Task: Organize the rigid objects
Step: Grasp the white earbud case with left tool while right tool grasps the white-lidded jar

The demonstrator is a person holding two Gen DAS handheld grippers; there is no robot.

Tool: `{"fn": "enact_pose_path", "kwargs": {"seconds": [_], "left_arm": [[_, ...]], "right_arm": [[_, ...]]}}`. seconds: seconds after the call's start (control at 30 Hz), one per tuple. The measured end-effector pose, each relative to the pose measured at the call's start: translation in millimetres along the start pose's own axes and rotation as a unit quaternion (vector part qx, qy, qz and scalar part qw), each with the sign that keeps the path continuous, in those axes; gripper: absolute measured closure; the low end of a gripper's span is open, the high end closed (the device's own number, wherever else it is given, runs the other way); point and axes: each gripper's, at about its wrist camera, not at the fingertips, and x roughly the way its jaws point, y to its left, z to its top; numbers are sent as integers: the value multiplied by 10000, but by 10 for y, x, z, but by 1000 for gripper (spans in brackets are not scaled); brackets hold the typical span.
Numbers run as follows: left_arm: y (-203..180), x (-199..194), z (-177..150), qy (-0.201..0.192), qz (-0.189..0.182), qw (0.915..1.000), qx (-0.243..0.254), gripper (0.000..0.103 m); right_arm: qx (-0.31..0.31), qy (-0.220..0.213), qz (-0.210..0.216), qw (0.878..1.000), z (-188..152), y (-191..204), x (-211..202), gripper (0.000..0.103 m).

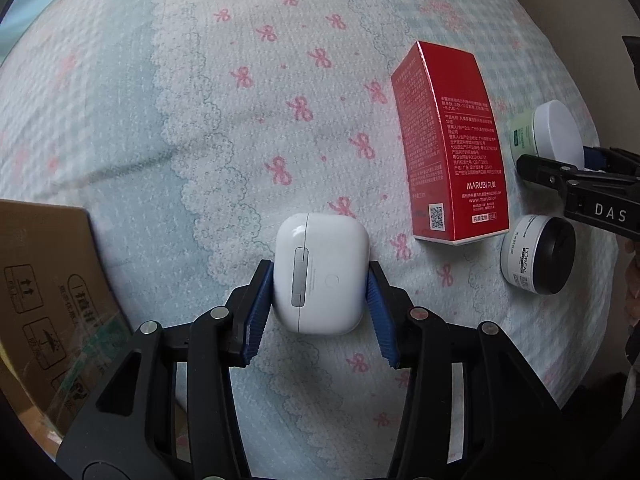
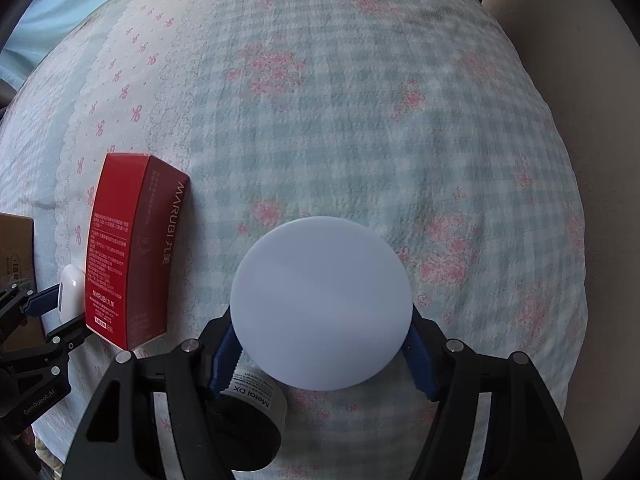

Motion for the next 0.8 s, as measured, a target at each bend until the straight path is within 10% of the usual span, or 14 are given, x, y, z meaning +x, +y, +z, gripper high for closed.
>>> {"fn": "enact_pose_path", "kwargs": {"seconds": [0.8], "left_arm": [[-218,-1744,-346,-1209,-238,9919,-293,61]], "right_arm": [[210,-1167,41,9929,-384,-181,-1869,38]]}}
